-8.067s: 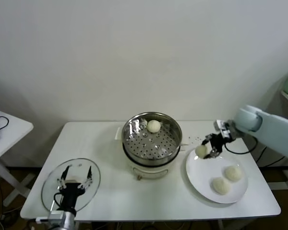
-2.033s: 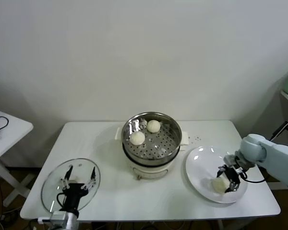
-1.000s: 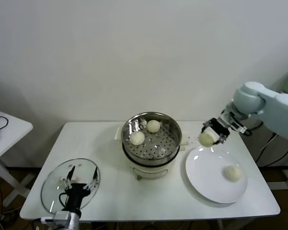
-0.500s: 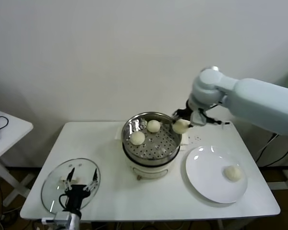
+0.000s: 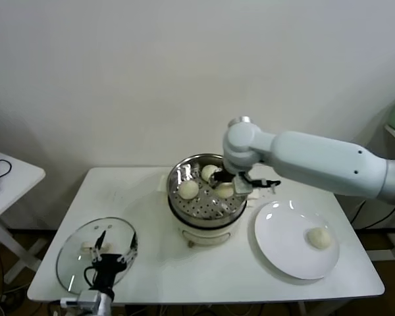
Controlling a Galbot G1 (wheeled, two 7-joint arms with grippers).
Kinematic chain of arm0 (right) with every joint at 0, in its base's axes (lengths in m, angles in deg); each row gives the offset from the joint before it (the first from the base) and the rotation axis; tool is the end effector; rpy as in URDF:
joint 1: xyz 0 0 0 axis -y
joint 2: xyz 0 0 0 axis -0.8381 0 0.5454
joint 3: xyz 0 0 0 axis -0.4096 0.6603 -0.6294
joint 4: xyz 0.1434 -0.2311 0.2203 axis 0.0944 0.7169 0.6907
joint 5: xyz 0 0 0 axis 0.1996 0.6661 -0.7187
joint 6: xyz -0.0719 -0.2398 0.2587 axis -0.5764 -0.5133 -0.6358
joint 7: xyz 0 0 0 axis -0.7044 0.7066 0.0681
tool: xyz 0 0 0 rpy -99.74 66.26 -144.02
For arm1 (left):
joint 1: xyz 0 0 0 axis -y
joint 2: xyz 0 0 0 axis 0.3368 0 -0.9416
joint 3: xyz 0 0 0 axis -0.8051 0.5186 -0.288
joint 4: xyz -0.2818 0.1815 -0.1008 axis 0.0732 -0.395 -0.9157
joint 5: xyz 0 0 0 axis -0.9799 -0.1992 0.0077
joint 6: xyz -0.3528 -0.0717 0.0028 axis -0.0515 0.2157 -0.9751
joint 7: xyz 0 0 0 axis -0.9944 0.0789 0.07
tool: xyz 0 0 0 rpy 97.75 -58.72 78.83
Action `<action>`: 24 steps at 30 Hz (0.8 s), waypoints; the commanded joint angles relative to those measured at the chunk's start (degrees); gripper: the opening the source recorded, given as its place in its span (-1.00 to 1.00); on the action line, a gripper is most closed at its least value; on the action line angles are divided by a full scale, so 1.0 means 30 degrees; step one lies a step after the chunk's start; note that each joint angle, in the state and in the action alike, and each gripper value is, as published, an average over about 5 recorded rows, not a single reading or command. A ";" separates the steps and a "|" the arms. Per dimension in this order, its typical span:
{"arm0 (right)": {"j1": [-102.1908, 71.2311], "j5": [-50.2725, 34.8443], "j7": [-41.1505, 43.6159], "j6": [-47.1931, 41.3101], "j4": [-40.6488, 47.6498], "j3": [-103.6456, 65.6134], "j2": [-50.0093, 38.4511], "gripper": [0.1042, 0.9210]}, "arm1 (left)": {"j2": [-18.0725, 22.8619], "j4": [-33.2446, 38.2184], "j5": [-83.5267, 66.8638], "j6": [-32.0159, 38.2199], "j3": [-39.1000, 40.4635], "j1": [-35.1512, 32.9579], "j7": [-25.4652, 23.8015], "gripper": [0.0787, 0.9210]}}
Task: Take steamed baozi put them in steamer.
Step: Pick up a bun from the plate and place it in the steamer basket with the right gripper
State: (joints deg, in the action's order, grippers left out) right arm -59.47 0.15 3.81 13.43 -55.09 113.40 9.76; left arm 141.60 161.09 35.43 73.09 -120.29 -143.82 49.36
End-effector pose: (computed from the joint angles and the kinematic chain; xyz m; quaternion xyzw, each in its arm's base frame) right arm 0.4783 0.1249 -0.0593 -0.5718 -0.0178 -0.8188 0.0482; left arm 0.1599 0.0411 -0.3486 0.0142 -0.9943 -0.0591 0.0881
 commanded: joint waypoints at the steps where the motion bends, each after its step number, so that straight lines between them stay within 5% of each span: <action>1: -0.1493 0.1182 -0.0052 0.0757 0.1188 -0.0180 0.1915 0.39 | 0.0034 -0.0073 0.0026 -0.0016 0.0030 -0.0051 0.0023 0.77; 24: -0.2088 0.0930 0.0026 0.0766 0.1449 -0.0123 0.2613 0.41 | -0.0004 -0.0452 0.0124 -0.0029 0.0218 0.0018 0.0013 0.77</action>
State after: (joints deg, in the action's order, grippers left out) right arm -65.08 2.68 3.91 15.48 -51.20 113.16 16.81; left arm 141.68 159.78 35.79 73.03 -119.70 -143.78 49.41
